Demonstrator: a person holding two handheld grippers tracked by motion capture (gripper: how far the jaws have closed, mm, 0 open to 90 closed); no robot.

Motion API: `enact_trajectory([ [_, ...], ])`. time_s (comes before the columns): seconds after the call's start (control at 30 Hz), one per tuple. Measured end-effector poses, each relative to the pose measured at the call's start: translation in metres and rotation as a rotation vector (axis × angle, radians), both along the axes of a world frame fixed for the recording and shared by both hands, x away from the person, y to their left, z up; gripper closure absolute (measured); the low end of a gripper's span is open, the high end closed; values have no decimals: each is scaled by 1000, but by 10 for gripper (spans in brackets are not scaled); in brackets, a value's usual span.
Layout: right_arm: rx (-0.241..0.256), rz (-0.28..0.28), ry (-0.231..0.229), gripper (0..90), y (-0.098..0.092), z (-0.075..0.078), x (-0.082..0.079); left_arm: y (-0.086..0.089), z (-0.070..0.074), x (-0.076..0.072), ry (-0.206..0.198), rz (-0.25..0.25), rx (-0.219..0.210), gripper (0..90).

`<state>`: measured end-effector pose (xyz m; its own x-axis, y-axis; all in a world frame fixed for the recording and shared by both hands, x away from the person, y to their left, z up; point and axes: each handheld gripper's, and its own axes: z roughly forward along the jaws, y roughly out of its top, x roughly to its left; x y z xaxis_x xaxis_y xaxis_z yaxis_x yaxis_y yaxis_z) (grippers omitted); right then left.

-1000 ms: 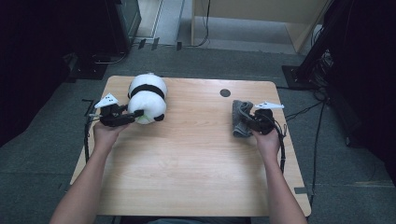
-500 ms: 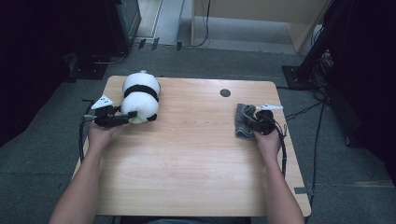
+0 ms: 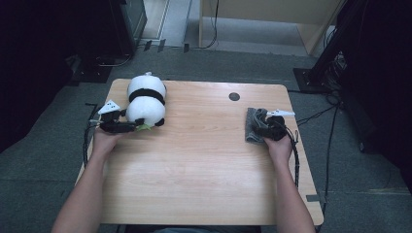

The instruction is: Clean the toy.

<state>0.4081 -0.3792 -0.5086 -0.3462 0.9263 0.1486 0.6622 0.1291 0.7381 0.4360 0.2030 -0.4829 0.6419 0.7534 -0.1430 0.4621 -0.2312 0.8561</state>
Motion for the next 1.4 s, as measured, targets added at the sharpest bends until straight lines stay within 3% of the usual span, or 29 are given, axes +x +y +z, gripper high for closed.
enact_trajectory([
  [0.27, 50, -5, 40, 315, -6, 1, 0, -5, 4, -3, 39, 15, 13, 150],
  [0.5, -19, -21, 51, 241, -3, 7, -3, -4, 5, -4, 61, 8, 31, 97],
  [0.57, -43, -30, 51, 217, -2, 9, -4, -3, 6, -3, 85, 8, -6, 0],
  [0.6, -55, -35, 56, 202, -1, 10, -4, -2, 7, -3, 85, 8, -12, 0],
  [0.7, -44, -17, 86, 169, -2, 15, -7, -2, 9, -5, 79, 4, 0, 0],
  [0.87, -44, -14, 41, 162, -1, 26, -15, -2, 19, -12, 60, 6, 16, 0],
  [1.07, -47, -3, 18, 161, -1, 38, -28, -6, 36, -24, 56, 11, 35, 0],
  [1.3, -9, 21, -10, 162, 6, 49, -44, -21, 46, -40, 17, -48, 61, 0],
  [1.4, -20, 49, -14, 162, 16, 50, -51, -29, 47, -48, 4, -81, 59, 1],
])
